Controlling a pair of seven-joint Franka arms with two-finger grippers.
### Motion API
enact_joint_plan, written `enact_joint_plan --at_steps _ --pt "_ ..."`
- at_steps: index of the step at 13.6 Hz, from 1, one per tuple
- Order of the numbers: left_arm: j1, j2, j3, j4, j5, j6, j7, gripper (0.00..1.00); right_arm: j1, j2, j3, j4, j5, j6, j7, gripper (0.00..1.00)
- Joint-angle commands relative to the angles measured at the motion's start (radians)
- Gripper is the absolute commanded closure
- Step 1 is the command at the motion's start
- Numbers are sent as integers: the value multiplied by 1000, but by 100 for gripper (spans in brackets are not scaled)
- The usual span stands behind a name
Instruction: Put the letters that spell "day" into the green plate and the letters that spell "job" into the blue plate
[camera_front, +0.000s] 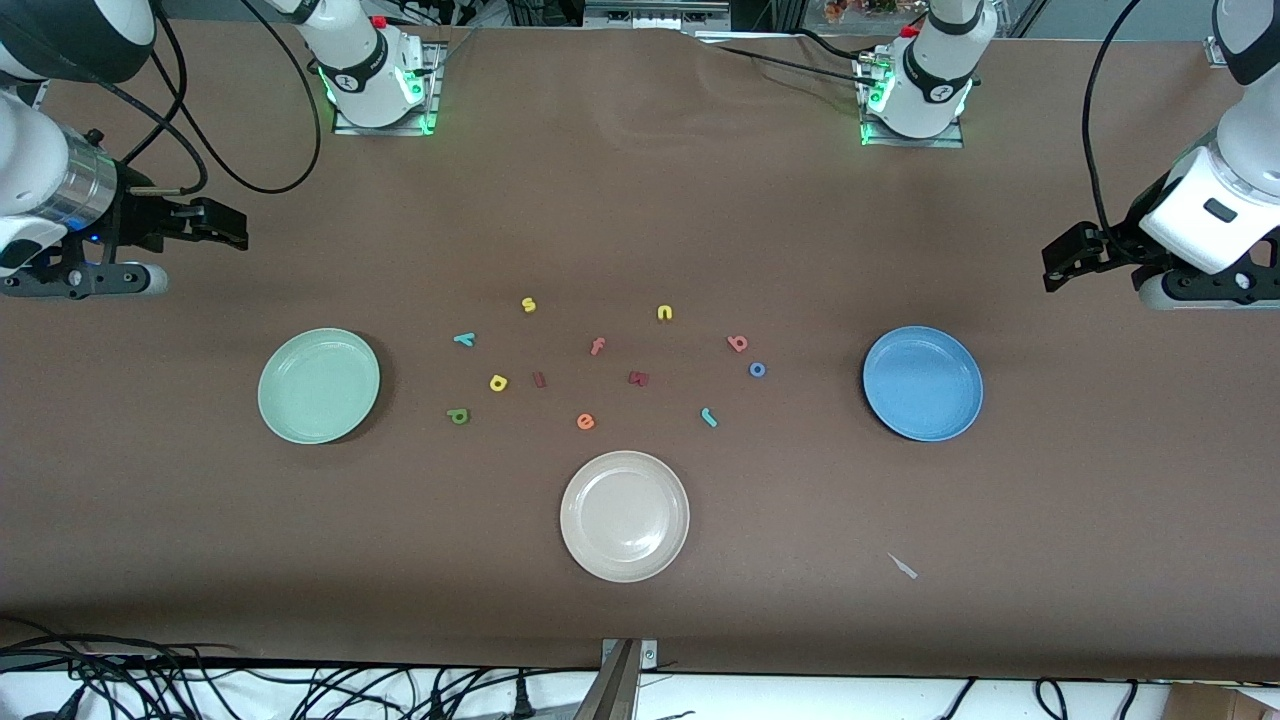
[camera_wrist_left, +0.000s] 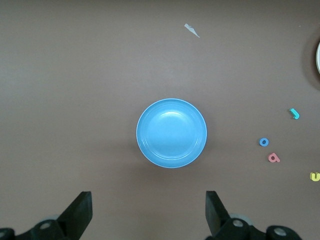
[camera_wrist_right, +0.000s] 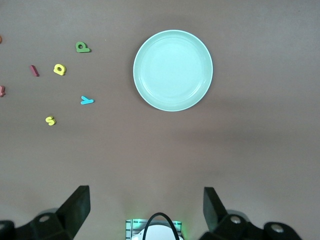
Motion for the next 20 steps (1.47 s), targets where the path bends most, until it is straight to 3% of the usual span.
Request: enact_joint_plan --at_steps 1,11,16,20 --pt "0 2 0 12 -8 -12 16 0 -8 1 4 9 8 -5 -11 0" --pt "-9 27 -3 14 -18 -15 13 0 -8 3 4 9 10 -6 -13 0" --pt "-110 129 -3 24 -21 -9 4 0 -8 3 1 4 35 -1 -10 0" --pt "-190 244 -3 56 -21 42 -146 0 -8 3 0 2 33 17 -8 0"
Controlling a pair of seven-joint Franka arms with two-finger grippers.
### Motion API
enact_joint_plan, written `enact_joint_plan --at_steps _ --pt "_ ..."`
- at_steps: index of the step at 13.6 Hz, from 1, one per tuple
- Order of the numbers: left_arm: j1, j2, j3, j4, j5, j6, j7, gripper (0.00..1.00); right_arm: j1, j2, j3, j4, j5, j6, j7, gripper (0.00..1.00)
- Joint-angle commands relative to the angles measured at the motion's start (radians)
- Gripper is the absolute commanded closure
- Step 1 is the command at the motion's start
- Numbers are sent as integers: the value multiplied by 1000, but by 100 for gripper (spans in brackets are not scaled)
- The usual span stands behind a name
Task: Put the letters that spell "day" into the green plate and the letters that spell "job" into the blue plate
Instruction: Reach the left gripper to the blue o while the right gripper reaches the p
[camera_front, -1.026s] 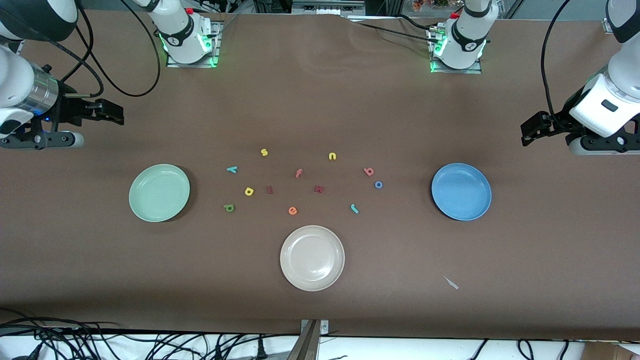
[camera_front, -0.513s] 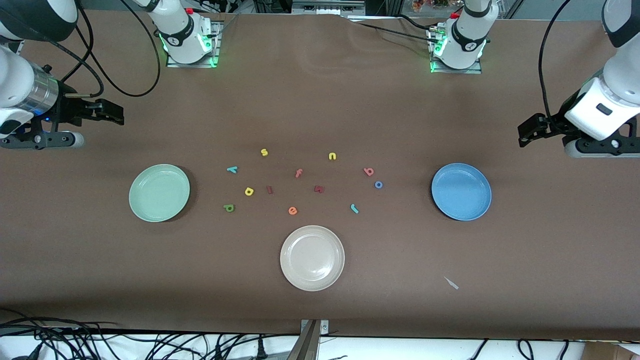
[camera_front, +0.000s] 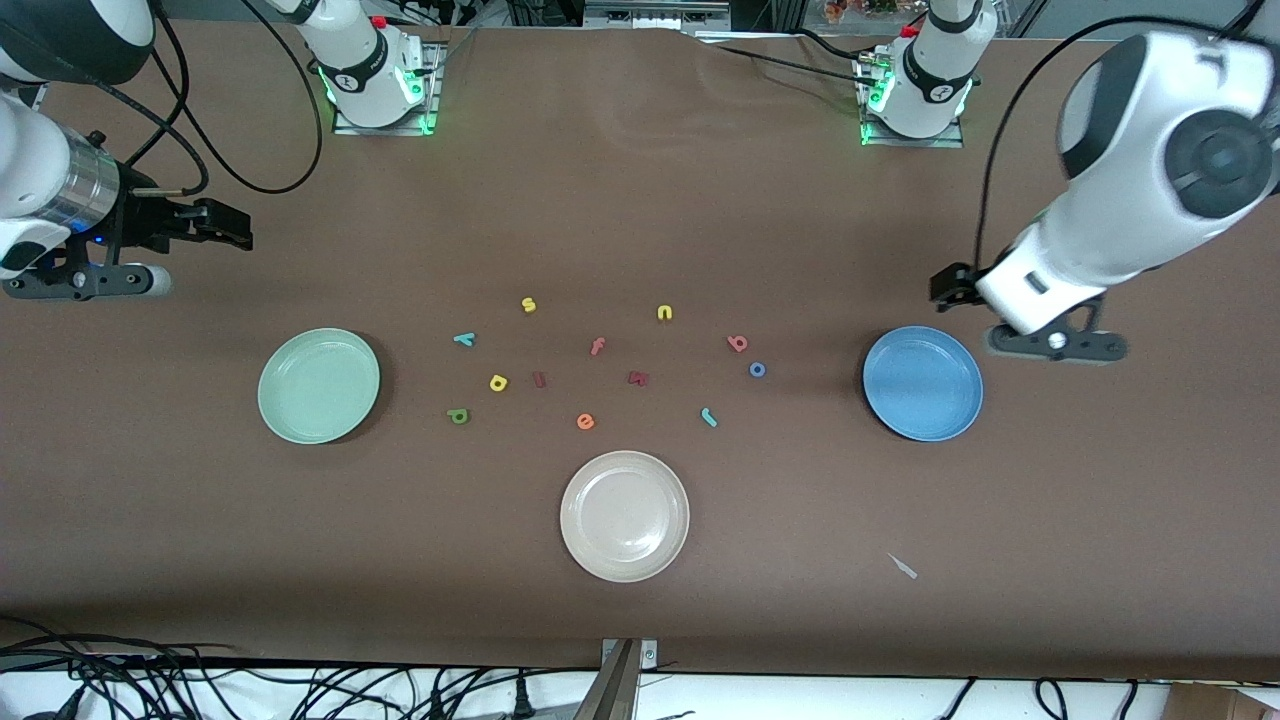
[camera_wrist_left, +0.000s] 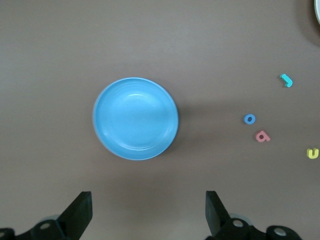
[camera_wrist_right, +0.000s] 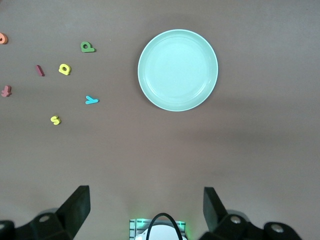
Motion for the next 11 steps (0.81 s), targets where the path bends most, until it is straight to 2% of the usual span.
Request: enact_joint_plan --at_steps 1,6,9,11 --pt "-59 85 6 58 -20 23 -120 0 -6 -1 1 2 12 14 -14 0" --pt "-170 186 6 58 -21 147 -433 0 12 45 9 4 15 28 -5 0" --pt "-205 261 6 58 -23 198 -488 0 29 73 9 1 19 57 1 0" --pt "-210 294 6 58 -72 264 -495 0 51 94 9 -28 15 115 3 0"
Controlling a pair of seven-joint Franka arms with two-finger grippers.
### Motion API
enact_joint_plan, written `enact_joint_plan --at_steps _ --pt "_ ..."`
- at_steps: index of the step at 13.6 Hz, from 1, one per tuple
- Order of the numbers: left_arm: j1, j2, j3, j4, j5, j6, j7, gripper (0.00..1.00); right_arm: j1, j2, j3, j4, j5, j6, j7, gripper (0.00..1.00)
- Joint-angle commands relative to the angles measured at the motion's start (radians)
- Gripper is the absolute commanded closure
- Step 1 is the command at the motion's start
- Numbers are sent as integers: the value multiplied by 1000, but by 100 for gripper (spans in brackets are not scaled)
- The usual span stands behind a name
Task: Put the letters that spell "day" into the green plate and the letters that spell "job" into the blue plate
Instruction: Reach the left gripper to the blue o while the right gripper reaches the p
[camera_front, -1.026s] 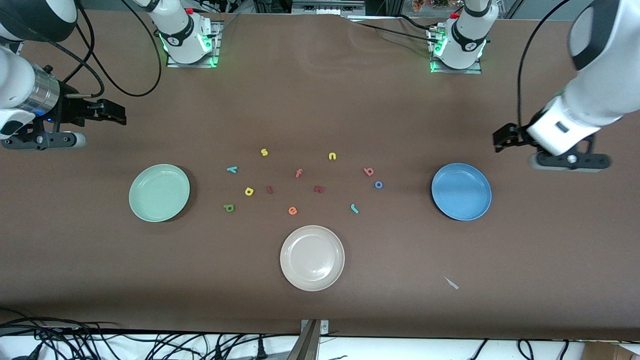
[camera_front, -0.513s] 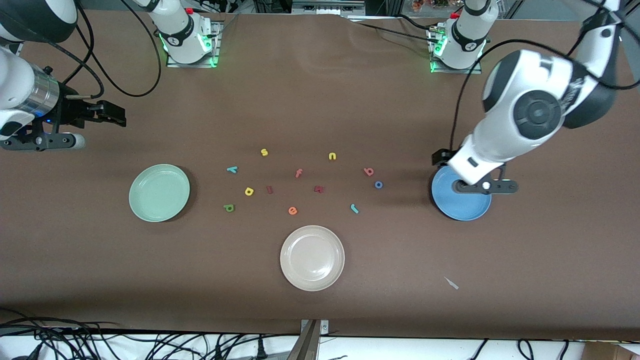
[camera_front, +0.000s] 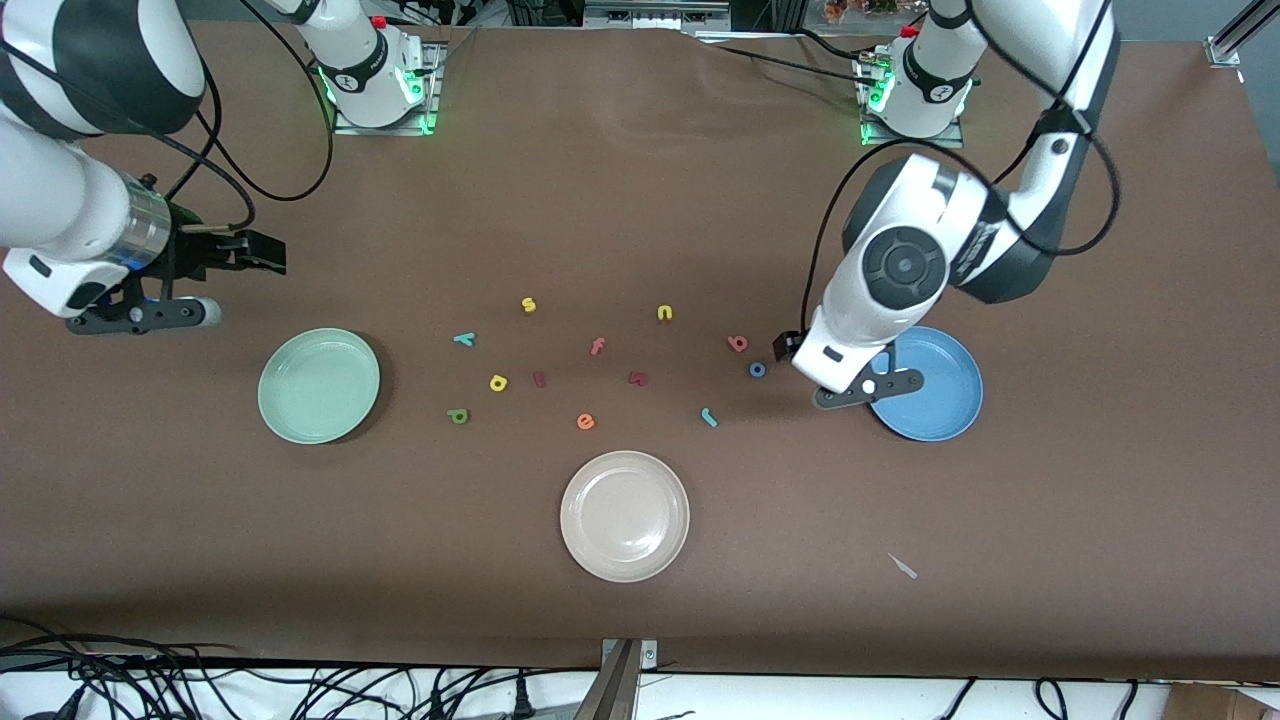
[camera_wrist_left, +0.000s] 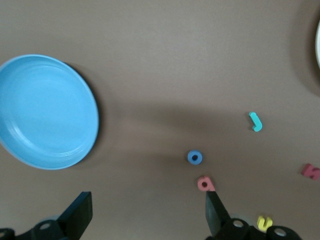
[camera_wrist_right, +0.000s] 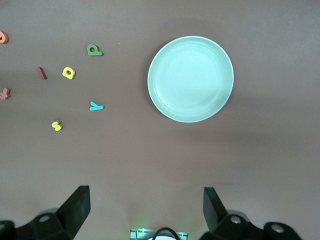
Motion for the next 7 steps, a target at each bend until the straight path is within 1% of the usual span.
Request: enact_joint_plan --at_steps 1,2,5,7 --pt "-12 57 11 36 -92 60 -13 1 30 26 -2 -41 12 80 5 0" --pt "-21 68 11 36 -97 68 -14 5 51 56 -2 -46 11 120 5 0" --pt "-47 103 13 31 -88 101 -36 13 96 132 -2 -49 3 206 63 0" --pt "-49 115 13 33 -86 124 -69 14 117 179 -2 -74 3 287 115 0"
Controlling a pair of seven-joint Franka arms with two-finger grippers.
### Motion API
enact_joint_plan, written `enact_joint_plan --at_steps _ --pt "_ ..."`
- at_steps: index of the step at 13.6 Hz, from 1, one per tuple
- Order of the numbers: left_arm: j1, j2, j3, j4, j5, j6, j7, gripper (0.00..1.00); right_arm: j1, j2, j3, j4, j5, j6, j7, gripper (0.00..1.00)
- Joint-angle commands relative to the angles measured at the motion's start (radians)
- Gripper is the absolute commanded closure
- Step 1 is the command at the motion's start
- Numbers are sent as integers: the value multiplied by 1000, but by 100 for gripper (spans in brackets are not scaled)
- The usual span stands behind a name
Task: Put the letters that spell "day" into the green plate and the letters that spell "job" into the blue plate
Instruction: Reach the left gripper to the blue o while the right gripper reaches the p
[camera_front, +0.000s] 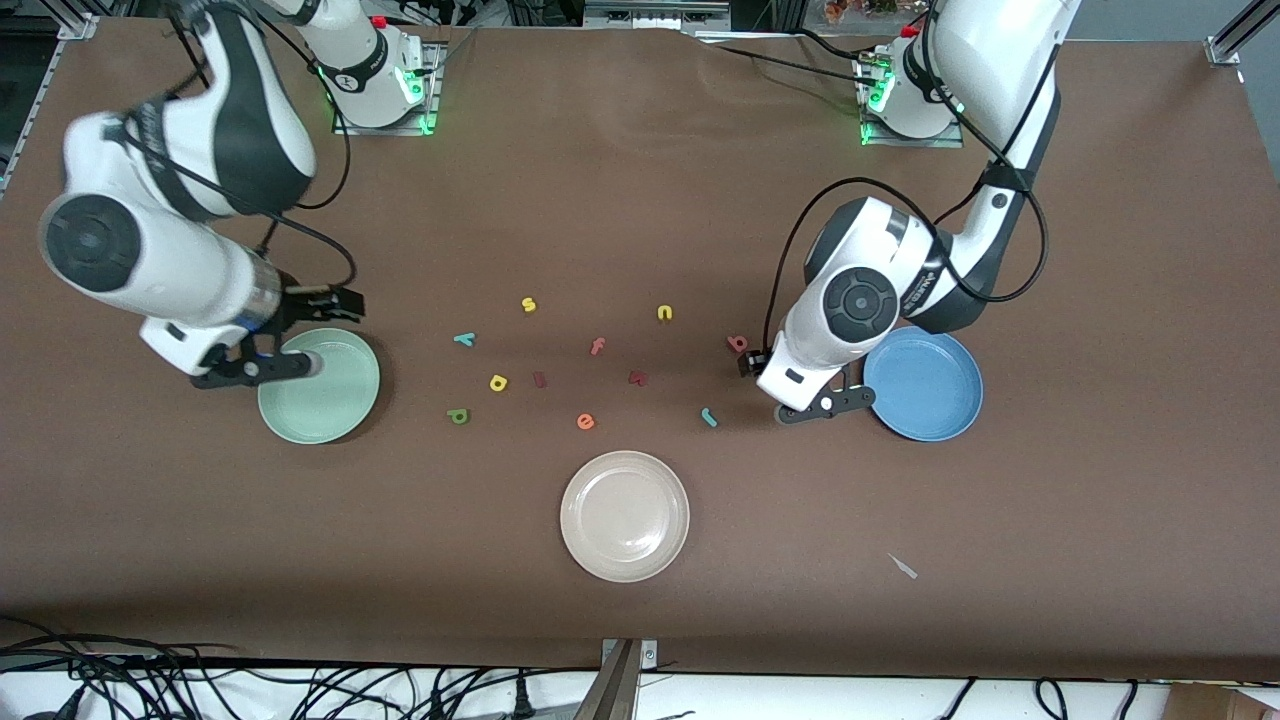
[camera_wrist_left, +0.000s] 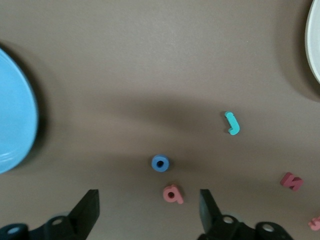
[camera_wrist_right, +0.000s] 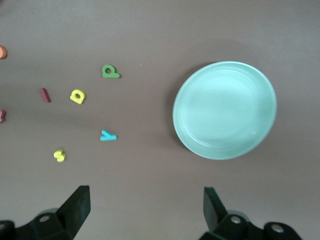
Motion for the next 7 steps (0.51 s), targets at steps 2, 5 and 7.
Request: enact_joint_plan --at_steps 2,5,7 --pt "-21 46 13 27 -19 46 -36 15 50 46 -5 -89 3 182 78 0" --pt "-35 75 13 27 -16 108 -92 15 79 92 -6 -149 3 331 134 0" --pt "-41 83 14 25 -14 115 -93 15 85 144 -5 -149 3 400 161 0"
